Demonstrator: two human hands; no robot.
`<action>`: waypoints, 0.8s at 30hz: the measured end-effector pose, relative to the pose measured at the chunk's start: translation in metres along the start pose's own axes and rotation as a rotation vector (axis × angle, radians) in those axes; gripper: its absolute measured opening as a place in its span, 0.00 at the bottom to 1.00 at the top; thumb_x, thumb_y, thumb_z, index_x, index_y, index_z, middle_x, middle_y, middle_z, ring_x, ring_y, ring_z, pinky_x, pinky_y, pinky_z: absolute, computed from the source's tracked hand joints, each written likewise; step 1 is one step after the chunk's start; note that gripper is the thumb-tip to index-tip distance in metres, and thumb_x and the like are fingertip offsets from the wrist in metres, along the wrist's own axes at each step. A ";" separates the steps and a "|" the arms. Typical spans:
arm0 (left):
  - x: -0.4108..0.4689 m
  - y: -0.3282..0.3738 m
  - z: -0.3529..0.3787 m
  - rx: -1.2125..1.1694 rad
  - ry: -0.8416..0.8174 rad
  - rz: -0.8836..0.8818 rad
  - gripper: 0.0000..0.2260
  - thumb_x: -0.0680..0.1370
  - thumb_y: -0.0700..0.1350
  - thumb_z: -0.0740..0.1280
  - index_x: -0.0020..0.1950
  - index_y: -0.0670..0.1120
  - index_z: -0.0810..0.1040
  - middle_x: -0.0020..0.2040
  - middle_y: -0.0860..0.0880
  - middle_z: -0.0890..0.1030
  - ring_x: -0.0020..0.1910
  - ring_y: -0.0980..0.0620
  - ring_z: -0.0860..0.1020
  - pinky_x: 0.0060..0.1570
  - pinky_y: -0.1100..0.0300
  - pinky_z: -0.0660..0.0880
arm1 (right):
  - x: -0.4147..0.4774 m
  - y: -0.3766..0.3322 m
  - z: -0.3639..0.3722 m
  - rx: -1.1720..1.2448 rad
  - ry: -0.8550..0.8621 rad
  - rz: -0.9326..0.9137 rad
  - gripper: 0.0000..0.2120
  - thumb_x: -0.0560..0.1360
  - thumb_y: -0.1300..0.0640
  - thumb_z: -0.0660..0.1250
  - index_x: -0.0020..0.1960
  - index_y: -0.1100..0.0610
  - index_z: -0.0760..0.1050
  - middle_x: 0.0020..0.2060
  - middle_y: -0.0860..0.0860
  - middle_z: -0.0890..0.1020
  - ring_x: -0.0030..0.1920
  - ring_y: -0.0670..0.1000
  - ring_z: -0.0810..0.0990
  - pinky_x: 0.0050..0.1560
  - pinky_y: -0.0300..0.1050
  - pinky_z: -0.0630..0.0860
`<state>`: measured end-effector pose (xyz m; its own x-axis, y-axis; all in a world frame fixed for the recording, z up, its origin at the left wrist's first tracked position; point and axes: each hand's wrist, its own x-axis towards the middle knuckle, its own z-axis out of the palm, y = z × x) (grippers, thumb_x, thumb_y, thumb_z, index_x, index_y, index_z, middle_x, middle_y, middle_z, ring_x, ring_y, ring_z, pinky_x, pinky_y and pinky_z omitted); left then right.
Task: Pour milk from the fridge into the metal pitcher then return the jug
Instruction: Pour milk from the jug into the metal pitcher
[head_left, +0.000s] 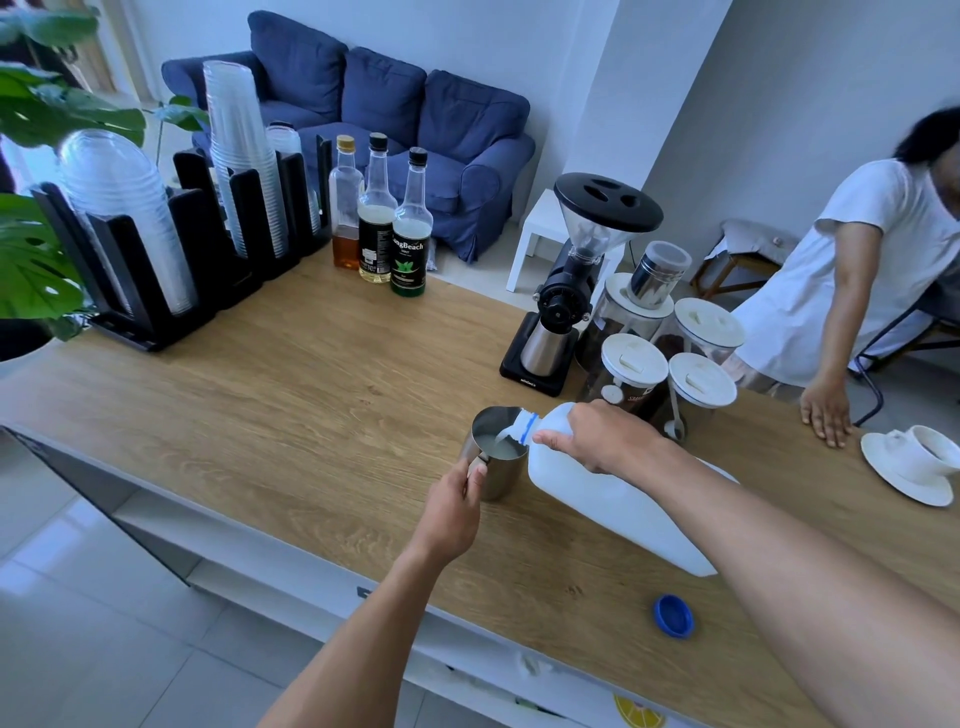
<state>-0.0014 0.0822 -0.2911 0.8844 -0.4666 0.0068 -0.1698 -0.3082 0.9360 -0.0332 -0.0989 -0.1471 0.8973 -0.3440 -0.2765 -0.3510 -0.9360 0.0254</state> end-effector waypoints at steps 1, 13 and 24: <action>0.000 0.000 0.000 0.003 -0.002 0.004 0.12 0.86 0.49 0.55 0.57 0.50 0.77 0.32 0.57 0.72 0.32 0.62 0.72 0.35 0.64 0.66 | 0.000 0.000 0.000 -0.002 -0.002 0.001 0.27 0.76 0.33 0.55 0.31 0.53 0.60 0.27 0.49 0.67 0.25 0.47 0.64 0.25 0.43 0.57; 0.000 -0.002 0.001 -0.015 -0.010 -0.003 0.14 0.86 0.50 0.55 0.64 0.48 0.77 0.43 0.47 0.82 0.40 0.53 0.78 0.44 0.56 0.74 | 0.002 0.002 0.003 -0.001 0.022 -0.008 0.26 0.76 0.32 0.55 0.32 0.52 0.59 0.28 0.47 0.67 0.25 0.45 0.64 0.25 0.40 0.56; 0.000 -0.002 0.001 -0.035 -0.005 -0.010 0.15 0.85 0.48 0.55 0.59 0.41 0.77 0.45 0.41 0.82 0.45 0.41 0.79 0.47 0.46 0.74 | 0.002 0.003 0.004 0.015 0.025 -0.006 0.26 0.76 0.33 0.55 0.31 0.52 0.59 0.29 0.48 0.67 0.26 0.47 0.64 0.25 0.43 0.57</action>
<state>-0.0019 0.0817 -0.2933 0.8838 -0.4678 -0.0046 -0.1453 -0.2837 0.9479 -0.0336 -0.1019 -0.1517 0.9059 -0.3401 -0.2522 -0.3492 -0.9370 0.0094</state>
